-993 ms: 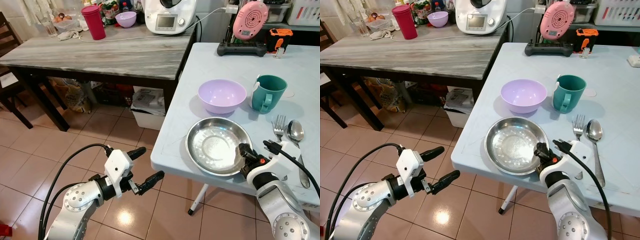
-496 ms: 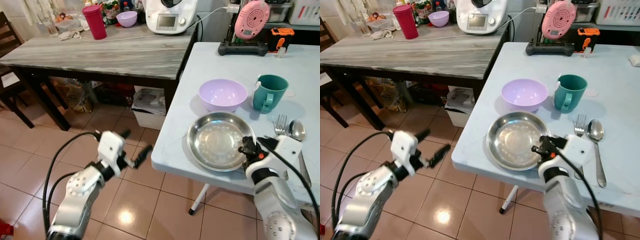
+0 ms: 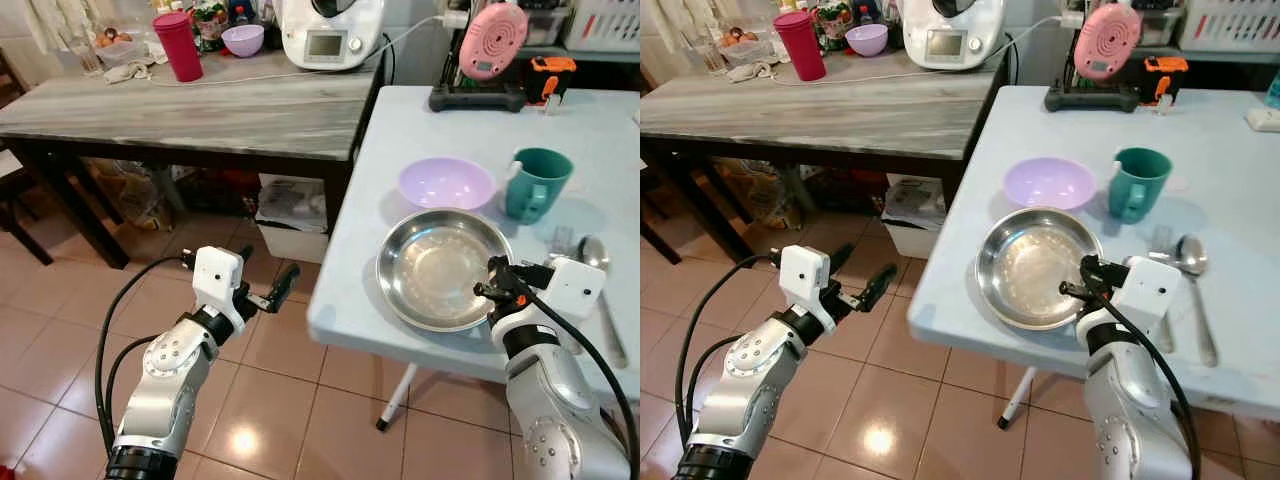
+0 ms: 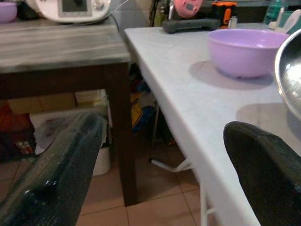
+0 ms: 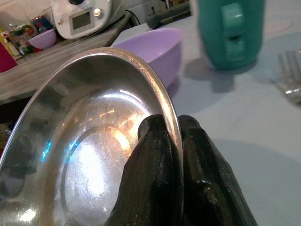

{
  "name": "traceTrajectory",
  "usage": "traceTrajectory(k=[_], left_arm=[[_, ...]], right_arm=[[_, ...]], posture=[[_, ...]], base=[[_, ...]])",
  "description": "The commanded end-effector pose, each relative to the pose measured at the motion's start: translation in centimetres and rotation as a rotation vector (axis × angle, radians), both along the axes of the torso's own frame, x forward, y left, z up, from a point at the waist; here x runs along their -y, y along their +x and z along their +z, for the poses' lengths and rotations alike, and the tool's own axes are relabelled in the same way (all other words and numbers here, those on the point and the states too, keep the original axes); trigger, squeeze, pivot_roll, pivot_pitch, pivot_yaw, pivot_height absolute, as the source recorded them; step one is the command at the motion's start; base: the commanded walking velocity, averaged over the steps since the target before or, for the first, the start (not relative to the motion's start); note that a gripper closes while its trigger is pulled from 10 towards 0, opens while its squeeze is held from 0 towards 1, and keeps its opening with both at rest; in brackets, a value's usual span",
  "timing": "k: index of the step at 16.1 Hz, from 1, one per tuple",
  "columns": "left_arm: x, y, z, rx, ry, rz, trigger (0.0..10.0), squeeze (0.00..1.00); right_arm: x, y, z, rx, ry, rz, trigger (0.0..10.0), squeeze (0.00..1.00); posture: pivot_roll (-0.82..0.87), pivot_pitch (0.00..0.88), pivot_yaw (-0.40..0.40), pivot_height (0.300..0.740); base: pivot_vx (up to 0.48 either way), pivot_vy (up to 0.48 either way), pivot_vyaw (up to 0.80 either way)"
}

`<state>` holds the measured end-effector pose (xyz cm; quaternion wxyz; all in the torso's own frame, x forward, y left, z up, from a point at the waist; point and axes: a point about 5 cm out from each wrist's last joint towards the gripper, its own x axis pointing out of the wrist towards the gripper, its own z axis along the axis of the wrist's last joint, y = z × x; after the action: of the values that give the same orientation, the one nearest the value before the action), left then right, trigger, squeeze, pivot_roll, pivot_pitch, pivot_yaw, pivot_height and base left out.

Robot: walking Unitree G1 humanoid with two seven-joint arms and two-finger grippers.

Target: Setting the table

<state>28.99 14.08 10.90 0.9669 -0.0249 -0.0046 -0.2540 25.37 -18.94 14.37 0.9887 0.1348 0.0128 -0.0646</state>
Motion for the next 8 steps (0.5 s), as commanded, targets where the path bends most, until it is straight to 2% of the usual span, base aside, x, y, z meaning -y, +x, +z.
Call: traceTrajectory(k=[1, 8], left_arm=[[-0.66, 0.18, 0.07, -0.002, 0.004, 0.025, 10.0, 0.00], [-0.42, 0.29, 0.24, 0.006, -0.007, 0.026, 10.0, 0.00]], right_arm=[[-0.65, 0.20, 0.37, 0.020, -0.007, 0.022, 10.0, 0.00], [-0.78, -0.04, 0.45, 0.037, -0.029, 0.018, 10.0, 0.00]], posture=[[-0.24, 0.025, 0.109, 0.740], [-0.24, 0.031, 0.117, 0.740]], base=[[0.000, 0.379, -0.79], [0.000, 0.438, -0.76]])
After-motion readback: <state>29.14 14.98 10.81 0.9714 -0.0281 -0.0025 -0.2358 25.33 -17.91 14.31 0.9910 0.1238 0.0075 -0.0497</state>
